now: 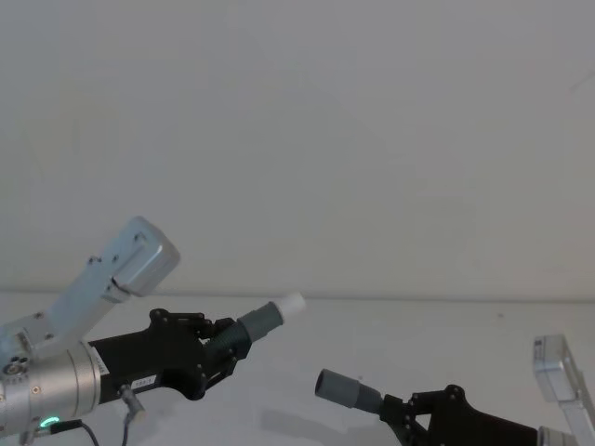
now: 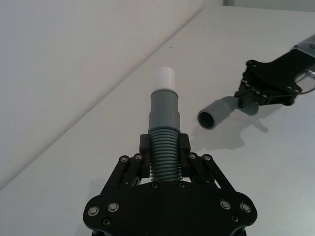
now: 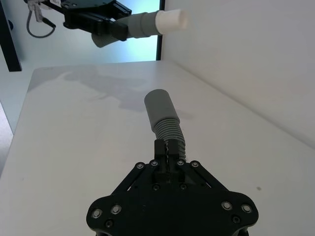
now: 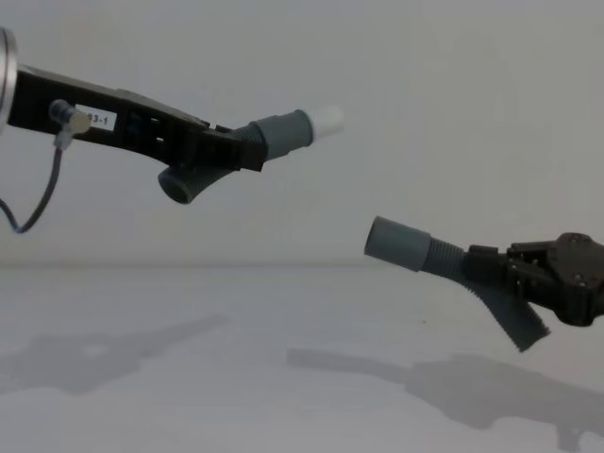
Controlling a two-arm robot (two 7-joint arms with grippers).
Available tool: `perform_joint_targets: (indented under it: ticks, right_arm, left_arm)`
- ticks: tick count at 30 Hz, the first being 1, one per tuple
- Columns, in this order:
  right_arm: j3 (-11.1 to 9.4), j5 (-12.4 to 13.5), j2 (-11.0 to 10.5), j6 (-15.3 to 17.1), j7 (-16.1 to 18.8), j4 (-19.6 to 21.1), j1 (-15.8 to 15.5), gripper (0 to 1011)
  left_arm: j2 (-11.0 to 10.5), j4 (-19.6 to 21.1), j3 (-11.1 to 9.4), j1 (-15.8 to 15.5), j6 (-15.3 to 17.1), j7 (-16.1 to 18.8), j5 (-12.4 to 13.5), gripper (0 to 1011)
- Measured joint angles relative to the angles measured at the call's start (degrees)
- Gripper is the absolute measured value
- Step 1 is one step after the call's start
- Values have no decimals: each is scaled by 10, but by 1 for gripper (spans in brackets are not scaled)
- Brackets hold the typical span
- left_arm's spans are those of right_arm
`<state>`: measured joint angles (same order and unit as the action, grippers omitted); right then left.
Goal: Use both hands to pick up one end of the pipe from the table, align the ends, and insert them.
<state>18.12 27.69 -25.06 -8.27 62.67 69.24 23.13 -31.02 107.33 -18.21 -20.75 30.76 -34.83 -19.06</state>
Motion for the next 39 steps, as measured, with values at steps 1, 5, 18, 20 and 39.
perform_joint_targets:
  ticks: [1, 5, 18, 20, 39]
  right_arm:
    - [0, 0, -1, -3, 0, 0, 0, 23]
    - [-2, -1, -6, -18, 0, 4, -7, 23]
    - [-30, 0, -21, -65, -47, 59, -59, 23]
    - [-34, -1, -22, -70, -55, 66, -66, 23]
    - [-60, -5, -35, -125, -111, 118, -135, 23]
  left_arm:
    - [-2, 1, 0, 0, 0, -2, -1, 294]
    - [-9, 9, -2, 1, 1, -13, -6, 294]
    - [-29, 25, -38, -14, -5, -39, 4, 294]
    - [-31, 25, -45, -17, -7, -40, 8, 294]
    - [-42, 30, -69, -23, -31, -32, 27, 294]
